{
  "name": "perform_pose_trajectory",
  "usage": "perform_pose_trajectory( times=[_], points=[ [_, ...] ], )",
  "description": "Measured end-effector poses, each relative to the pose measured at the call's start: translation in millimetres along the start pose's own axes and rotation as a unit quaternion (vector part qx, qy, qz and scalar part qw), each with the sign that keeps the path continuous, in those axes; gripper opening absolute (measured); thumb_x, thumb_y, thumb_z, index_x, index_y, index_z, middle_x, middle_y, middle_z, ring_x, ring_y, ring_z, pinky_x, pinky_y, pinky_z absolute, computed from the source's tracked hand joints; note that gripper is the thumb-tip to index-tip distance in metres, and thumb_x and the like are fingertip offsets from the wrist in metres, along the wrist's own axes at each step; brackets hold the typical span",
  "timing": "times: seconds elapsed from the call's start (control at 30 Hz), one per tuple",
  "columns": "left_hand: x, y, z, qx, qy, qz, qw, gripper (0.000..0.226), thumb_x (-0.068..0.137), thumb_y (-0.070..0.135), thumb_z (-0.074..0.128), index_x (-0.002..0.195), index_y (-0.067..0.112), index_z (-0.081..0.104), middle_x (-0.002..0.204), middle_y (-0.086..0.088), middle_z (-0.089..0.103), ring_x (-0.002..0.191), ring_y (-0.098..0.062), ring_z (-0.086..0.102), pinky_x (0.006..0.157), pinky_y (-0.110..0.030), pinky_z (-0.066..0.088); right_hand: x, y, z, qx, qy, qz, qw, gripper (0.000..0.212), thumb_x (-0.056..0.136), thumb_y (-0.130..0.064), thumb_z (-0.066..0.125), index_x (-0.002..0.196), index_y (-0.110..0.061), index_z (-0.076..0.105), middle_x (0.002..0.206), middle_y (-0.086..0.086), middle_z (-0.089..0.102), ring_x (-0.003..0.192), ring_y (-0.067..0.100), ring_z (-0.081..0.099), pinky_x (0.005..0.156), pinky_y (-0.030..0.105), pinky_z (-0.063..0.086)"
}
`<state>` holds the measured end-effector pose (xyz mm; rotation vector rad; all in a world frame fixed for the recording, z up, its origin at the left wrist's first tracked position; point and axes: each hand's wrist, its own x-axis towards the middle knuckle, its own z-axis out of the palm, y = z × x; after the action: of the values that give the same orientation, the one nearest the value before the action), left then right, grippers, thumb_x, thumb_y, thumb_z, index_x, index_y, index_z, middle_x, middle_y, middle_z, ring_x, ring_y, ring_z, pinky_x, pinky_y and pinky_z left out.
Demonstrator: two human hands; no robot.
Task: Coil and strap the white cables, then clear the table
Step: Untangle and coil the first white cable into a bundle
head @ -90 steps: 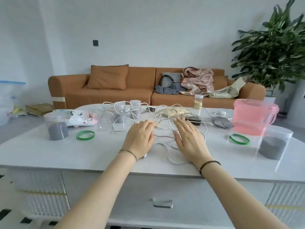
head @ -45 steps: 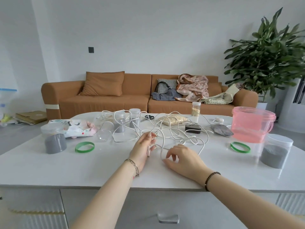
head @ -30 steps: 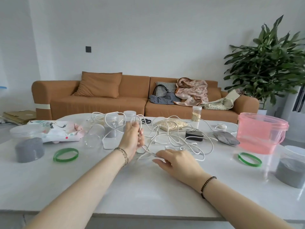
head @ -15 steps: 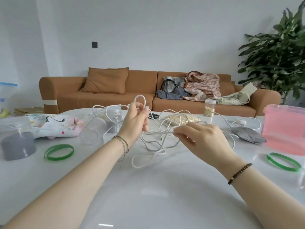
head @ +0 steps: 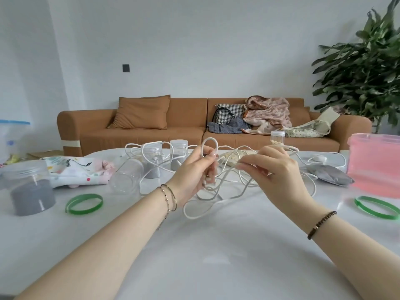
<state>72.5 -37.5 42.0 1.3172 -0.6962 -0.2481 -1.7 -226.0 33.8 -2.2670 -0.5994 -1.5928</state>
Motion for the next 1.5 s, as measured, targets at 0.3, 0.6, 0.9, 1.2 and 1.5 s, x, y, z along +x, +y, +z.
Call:
perform_pose_trajectory(
  times=[0.3, 0.6, 0.9, 1.2, 1.5],
  points=[
    [-13, 1, 16, -0.073, -0.091, -0.106, 0.987, 0.031, 0.108, 0.032, 0.037, 0.102, 0.01, 0.057, 0.091, -0.005, 0.071, 0.084, -0.024, 0.069, 0.088, -0.048, 0.058, -6, -4, 2, 0.04, -0.018, 0.027, 0.999, 0.005, 0.09, -0.016, 0.073, 0.086, -0.013, 0.074, 0.078, -0.024, 0.051, 0.072, -0.005, 0.05, 0.067, 0.015, 0.04],
    [-14, -4, 19, 0.062, -0.117, -0.102, 0.986, 0.032, 0.101, 0.045, 0.047, 0.094, 0.014, 0.048, 0.063, 0.006, 0.034, 0.049, -0.007, 0.026, 0.039, -0.015, 0.019, -6, -4, 3, -0.039, -0.01, 0.065, 0.997, 0.017, 0.089, -0.041, 0.066, 0.083, -0.026, 0.071, 0.079, -0.013, 0.053, 0.067, 0.005, 0.045, 0.056, 0.028, 0.041],
    [-8, 0, 8, 0.054, -0.09, -0.073, 0.992, 0.036, 0.106, 0.04, 0.037, 0.078, 0.018, 0.041, 0.058, 0.007, 0.023, 0.047, -0.006, 0.017, 0.039, -0.016, 0.013, -4, 2, -4, -0.07, -0.055, 0.14, 0.986, 0.049, 0.083, -0.067, 0.051, 0.118, -0.033, 0.056, 0.074, -0.011, 0.054, 0.064, -0.001, 0.05, 0.057, 0.028, 0.043],
    [-2, 2, -1, -0.025, 0.031, 0.011, 0.999, 0.037, 0.108, 0.038, 0.035, 0.076, 0.018, 0.039, 0.057, 0.006, 0.029, 0.045, -0.005, 0.022, 0.036, -0.015, 0.021, -4, -1, 1, 0.04, 0.026, 0.183, 0.982, 0.011, 0.095, -0.031, 0.062, 0.089, -0.021, 0.063, 0.06, -0.011, 0.051, 0.056, 0.011, 0.046, 0.053, 0.027, 0.04],
    [2, -6, -1, 0.041, 0.103, 0.05, 0.993, 0.038, 0.108, 0.038, 0.033, 0.075, 0.018, 0.038, 0.054, 0.008, 0.029, 0.043, -0.005, 0.023, 0.04, -0.017, 0.017, 4, 3, -7, 0.238, 0.1, 0.363, 0.895, 0.023, 0.099, -0.025, 0.055, 0.08, -0.013, 0.062, 0.065, -0.002, 0.058, 0.061, 0.013, 0.047, 0.06, 0.031, 0.038]
  ],
)
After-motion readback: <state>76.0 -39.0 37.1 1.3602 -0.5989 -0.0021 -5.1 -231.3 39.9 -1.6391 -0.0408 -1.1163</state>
